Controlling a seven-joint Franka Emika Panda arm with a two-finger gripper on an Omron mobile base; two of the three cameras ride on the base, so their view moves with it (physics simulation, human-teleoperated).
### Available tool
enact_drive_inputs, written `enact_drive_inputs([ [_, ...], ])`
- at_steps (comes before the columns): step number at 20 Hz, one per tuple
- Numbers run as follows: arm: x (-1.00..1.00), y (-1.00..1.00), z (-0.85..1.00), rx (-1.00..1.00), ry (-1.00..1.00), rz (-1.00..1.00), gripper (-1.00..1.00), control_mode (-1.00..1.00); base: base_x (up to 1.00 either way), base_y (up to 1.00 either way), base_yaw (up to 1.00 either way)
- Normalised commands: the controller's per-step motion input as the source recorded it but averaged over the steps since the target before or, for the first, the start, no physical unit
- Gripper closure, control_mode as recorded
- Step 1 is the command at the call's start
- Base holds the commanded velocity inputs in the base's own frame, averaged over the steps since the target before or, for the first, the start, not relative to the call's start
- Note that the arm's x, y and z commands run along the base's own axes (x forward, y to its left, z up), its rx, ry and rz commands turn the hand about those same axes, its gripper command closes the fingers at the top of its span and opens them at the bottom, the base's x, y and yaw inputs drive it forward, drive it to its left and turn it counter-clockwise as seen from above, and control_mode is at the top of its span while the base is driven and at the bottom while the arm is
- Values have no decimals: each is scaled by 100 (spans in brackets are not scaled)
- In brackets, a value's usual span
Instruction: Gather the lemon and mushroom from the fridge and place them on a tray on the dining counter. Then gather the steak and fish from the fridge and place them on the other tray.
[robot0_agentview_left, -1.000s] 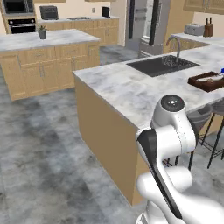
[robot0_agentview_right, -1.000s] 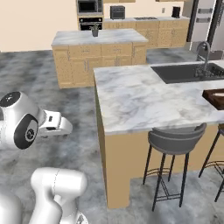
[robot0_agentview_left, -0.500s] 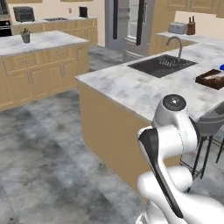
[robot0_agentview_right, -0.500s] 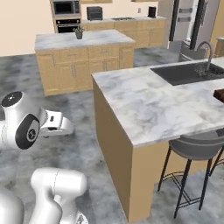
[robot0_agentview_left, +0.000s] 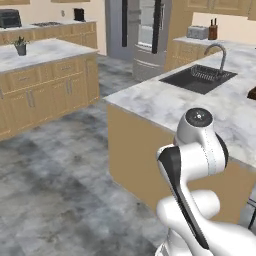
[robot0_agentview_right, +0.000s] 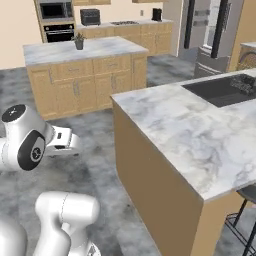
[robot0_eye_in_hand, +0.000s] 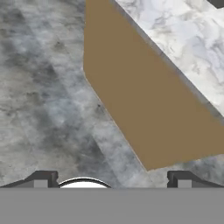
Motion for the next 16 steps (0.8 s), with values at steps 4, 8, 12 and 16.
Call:
enact_drive_inputs([
  [4, 0, 0, 0, 0, 0, 0, -100, 100, 62, 100, -27],
  [8, 0, 0, 0, 0, 0, 0, -100, 100, 66, 100, -26],
  [12, 0, 0, 0, 0, 0, 0, -100, 100, 69, 100, -27],
  [16, 0, 0, 0, 0, 0, 0, -100, 100, 69, 100, -30],
])
